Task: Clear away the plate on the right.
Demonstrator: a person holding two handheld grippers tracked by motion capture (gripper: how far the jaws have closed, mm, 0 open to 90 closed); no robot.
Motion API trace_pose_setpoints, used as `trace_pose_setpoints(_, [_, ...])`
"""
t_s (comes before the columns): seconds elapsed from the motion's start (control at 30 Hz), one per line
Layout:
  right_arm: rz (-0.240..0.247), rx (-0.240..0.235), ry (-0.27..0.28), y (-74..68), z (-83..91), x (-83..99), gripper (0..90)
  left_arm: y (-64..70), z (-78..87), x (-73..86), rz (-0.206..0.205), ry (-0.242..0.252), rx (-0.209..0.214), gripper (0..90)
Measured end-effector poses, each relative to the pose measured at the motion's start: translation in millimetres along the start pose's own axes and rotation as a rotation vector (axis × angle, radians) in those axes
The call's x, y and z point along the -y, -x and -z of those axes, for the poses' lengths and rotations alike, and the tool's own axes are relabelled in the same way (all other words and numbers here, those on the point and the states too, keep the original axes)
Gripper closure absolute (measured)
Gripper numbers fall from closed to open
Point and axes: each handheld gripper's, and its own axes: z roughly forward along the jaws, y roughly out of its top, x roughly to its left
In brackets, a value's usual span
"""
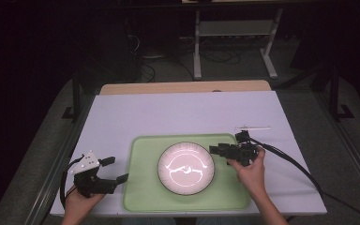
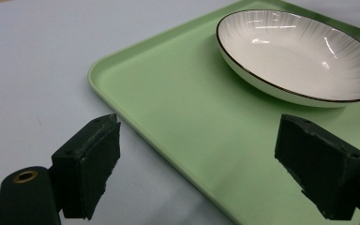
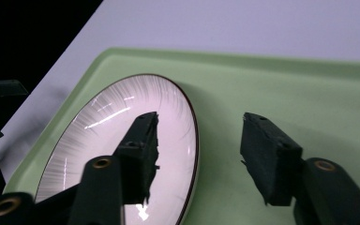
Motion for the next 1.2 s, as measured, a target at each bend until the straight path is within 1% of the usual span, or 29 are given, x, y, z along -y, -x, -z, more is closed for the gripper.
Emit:
trace_pose_setpoints(0.1, [0.030, 0.003, 0.035, 0.3, 6.5, -1.6, 39.7, -0.4, -0.4, 0.2, 0.001, -0.004, -0.002, 14.4])
trace_pose_setpoints(0.23, [0.054, -0.001, 0.075, 2.2, 14.2, 0.3, 37.1, 0.4, -0.4, 0.0, -0.001, -0.010, -0.002, 14.4])
trace_pose_setpoints(0.33, [0.105, 0.021, 0.086, 1.5, 20.2, 1.7, 35.7, 0.8, 0.0, -0.3, -0.003, -0.007, -0.002, 14.5])
trace_pose_setpoints(0.43, [0.133, 0.025, 0.104, -0.1, 25.9, 2.5, 33.7, 0.6, 0.4, 0.0, -0.006, -0.008, -0.001, 14.5])
trace_pose_setpoints(0.5, [0.160, 0.035, 0.125, -1.4, 29.4, 3.0, 33.2, 0.1, 0.4, 0.1, -0.004, -0.007, 0.000, 14.5])
trace_pose_setpoints(0.6, [0.182, 0.037, 0.137, -2.2, 33.9, 2.3, 29.6, -0.2, -0.3, 0.1, -0.002, -0.009, 0.001, 14.4])
trace_pose_setpoints(0.77, [0.228, 0.058, 0.144, -1.2, 41.6, 2.1, 27.9, 0.4, -0.8, 0.4, -0.002, -0.010, -0.001, 14.4])
trace_pose_setpoints(0.93, [0.277, 0.089, 0.162, -1.1, 52.2, 3.5, 25.3, -0.4, -0.4, 0.8, 0.003, -0.009, -0.003, 14.4])
trace_pose_setpoints(1.03, [0.284, 0.099, 0.177, 1.8, 58.7, 4.2, 25.0, -1.0, -0.8, 1.1, 0.006, -0.010, -0.003, 14.4])
trace_pose_setpoints(1.2, [0.291, 0.130, 0.198, 10.9, 70.8, 6.7, 25.0, -1.5, -1.3, 1.4, 0.006, -0.014, -0.008, 14.4])
